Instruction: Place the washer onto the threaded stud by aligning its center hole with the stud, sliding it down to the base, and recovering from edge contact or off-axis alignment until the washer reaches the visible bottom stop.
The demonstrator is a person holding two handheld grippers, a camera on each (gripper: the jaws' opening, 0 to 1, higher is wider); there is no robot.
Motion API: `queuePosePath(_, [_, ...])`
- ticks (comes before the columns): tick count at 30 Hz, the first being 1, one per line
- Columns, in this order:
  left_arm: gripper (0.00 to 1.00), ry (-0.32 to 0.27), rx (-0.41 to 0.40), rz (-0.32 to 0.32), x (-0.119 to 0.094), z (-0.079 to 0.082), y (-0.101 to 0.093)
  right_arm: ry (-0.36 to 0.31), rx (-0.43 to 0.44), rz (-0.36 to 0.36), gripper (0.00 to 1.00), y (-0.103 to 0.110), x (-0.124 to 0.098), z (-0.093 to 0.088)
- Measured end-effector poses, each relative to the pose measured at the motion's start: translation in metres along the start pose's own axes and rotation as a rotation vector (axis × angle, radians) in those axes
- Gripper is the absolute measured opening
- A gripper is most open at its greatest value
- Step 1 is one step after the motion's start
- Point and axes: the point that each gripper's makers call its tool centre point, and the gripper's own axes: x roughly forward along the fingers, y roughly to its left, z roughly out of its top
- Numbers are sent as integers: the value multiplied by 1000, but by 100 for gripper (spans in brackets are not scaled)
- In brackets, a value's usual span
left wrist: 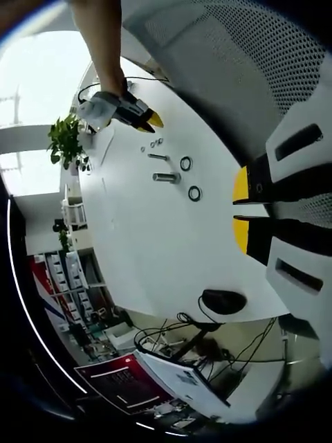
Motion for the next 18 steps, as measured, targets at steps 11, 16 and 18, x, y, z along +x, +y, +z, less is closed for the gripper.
queuePosePath(11, [4, 7, 2, 2, 1, -1, 0, 44, -13, 1, 27, -11, 13, -4])
queuePosePath(16, [4, 9, 2, 4, 1, -1, 1, 69, -46, 4, 28, -13, 18, -4])
queuePosePath(18, [3, 9, 3, 4, 1, -1, 1, 70, -58, 0, 28, -15, 18, -1])
